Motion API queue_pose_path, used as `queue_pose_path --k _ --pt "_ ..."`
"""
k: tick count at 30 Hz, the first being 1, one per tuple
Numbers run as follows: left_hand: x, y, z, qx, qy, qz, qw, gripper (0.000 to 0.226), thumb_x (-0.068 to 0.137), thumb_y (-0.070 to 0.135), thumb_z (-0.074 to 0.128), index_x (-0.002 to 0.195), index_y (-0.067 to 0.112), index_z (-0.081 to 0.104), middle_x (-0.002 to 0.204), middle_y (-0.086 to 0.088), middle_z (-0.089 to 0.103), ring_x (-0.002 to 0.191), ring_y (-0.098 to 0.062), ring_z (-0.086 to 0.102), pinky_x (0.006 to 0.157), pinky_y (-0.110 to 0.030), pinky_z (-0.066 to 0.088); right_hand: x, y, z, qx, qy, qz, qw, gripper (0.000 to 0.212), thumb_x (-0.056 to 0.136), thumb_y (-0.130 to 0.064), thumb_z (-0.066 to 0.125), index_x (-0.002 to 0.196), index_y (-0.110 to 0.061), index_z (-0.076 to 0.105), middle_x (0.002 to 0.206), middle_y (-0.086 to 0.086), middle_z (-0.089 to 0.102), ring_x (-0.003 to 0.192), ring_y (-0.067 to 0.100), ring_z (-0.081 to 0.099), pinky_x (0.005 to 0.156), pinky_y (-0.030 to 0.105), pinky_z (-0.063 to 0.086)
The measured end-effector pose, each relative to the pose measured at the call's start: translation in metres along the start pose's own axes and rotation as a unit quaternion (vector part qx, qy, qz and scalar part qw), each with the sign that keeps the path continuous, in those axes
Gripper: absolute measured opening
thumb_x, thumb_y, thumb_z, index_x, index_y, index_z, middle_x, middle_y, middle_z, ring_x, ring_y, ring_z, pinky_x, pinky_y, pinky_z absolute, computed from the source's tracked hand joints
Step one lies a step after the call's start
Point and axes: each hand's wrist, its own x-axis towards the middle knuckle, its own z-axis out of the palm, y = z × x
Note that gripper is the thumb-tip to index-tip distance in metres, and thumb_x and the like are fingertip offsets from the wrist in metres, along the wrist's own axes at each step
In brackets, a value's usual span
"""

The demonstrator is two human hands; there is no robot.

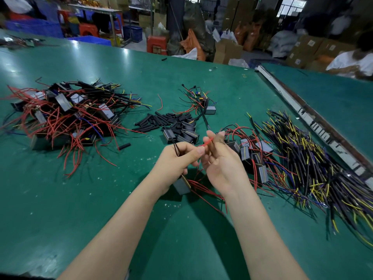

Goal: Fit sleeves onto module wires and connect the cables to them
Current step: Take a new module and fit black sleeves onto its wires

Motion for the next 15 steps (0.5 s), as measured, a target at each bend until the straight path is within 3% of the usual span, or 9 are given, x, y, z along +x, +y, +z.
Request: queue_pose_path --k 4,7,11,15 --pt "0.0000 0.0011 -0.0024 -0.025 -0.007 -0.014 1.000 0.014 0.083 0.028 0.067 0.074 0.017 0.070 0.055 0.007 0.058 0.047 0.001 0.044 0.042 -0.011 0.032 0.0009 -0.0046 -0.0012 -0.005 -0.034 0.009 0.999 0.038 0.095 -0.047 0.044 0.099 -0.017 0.067 0.076 -0.008 0.071 0.059 0.004 0.062 0.053 0.016 0.049" --pt "-0.0012 0.0024 -0.0030 -0.043 -0.024 -0.021 0.999 0.021 0.072 0.038 0.068 0.073 0.017 0.070 0.057 0.005 0.058 0.047 0.000 0.042 0.041 -0.011 0.030 -0.0004 -0.0065 -0.0016 -0.018 -0.055 -0.018 0.998 0.040 0.089 -0.047 0.048 0.098 -0.014 0.067 0.073 -0.006 0.071 0.057 0.004 0.062 0.053 0.017 0.050" --pt "-0.0021 0.0032 -0.0041 -0.053 -0.049 -0.031 0.997 0.023 0.068 0.042 0.067 0.067 0.020 0.069 0.052 0.007 0.055 0.040 -0.001 0.036 0.040 -0.010 0.029 -0.0023 -0.0041 -0.0008 -0.069 -0.080 -0.089 0.990 0.032 0.095 -0.035 0.045 0.092 -0.012 0.067 0.065 -0.007 0.065 0.057 0.005 0.061 0.054 0.018 0.050" --pt "-0.0036 0.0020 -0.0007 -0.026 -0.084 -0.035 0.995 0.022 0.070 0.042 0.066 0.065 0.021 0.066 0.060 0.002 0.059 0.046 -0.002 0.041 0.040 -0.010 0.028 -0.0051 -0.0016 -0.0006 -0.109 -0.056 -0.142 0.982 0.028 0.093 -0.032 0.048 0.083 -0.014 0.066 0.057 -0.008 0.056 0.052 0.004 0.050 0.050 0.018 0.045"
